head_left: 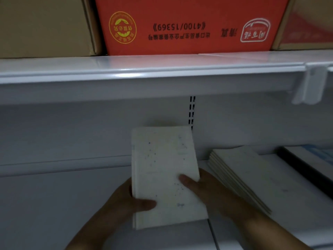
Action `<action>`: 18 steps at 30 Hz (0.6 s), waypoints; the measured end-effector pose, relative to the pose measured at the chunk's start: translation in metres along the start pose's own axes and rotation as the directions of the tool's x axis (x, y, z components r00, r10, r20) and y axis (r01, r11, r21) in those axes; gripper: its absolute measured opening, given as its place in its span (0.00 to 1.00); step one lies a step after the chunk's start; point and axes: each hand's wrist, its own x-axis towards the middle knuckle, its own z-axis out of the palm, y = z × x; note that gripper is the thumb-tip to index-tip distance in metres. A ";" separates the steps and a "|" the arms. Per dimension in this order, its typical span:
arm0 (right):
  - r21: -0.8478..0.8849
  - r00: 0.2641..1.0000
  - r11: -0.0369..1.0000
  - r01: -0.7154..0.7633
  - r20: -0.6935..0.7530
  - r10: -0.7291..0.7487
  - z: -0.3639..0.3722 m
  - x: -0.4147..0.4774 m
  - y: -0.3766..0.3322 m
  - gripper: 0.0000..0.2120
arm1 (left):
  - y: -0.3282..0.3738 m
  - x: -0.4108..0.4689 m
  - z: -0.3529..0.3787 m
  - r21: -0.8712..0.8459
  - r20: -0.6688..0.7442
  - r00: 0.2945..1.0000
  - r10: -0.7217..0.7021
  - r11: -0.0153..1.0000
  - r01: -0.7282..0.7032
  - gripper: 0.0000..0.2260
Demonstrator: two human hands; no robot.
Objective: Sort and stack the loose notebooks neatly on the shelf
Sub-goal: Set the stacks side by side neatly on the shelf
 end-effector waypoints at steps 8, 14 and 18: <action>0.140 0.901 0.892 -0.430 0.118 0.416 0.000 0.022 0.003 0.51 | 0.010 0.005 0.010 -0.123 0.004 0.952 -0.305 0.945 0.303 0.25; -0.256 0.969 0.935 -0.244 -0.092 0.228 -0.030 0.006 -0.012 0.21 | 0.006 0.006 0.004 -0.117 0.008 0.949 -0.317 0.942 0.315 0.33; -0.202 0.851 0.937 -0.286 -0.503 0.151 -0.138 -0.017 -0.008 0.15 | 0.009 0.010 0.004 -0.037 -0.044 0.934 -0.354 0.935 0.352 0.32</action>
